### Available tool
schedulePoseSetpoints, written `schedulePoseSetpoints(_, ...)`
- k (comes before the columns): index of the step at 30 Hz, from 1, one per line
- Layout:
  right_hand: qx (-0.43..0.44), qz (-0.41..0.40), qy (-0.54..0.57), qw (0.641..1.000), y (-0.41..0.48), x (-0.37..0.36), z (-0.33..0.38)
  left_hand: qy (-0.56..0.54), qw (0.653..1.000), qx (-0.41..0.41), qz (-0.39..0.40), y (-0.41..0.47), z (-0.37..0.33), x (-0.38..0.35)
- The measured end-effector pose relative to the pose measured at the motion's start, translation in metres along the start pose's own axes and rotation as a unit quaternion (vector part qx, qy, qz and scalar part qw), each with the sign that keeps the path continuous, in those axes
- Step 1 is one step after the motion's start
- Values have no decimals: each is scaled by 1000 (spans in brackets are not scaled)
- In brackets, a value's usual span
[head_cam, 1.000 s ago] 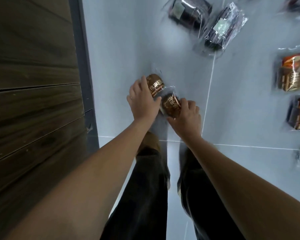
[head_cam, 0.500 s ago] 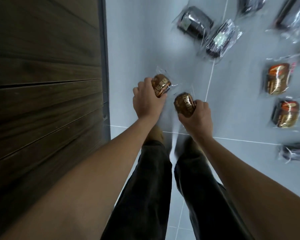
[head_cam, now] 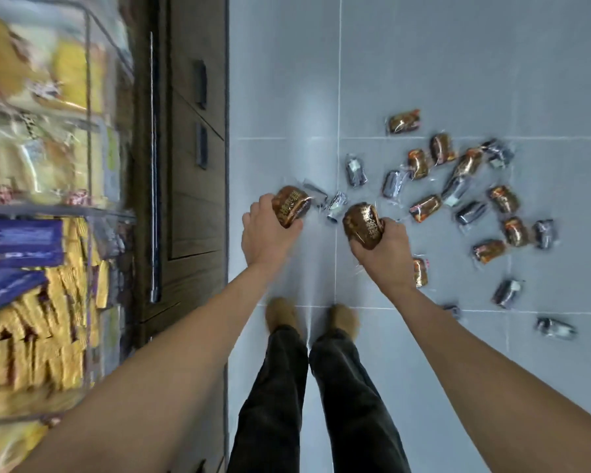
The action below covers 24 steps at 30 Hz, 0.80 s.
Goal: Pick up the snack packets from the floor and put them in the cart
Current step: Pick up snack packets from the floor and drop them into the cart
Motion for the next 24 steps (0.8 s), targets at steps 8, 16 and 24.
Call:
schedulePoseSetpoints(8,26,-69,55,996,-24,185,81,-59,991,-116,-6,-58,-119,138)
schedulePoseSetpoints(16,-55,-181,107,976,-104,308,59,-70,955,-279,67,-116,-197,192)
schedulePoseSetpoints(24,-204,-314,161,913,-245,347,-3,-29,866,-454,210,-220,-222,170)
Point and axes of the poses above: each hand's wrist, its own y-axis towards the middle knuckle, its own x-axis out of the back of the hand, z = x × y, the point moved 4 cm from there along y, towards the middle knuckle, and after that the axes turned 13 degrees about -z, right-handed, at the moved point
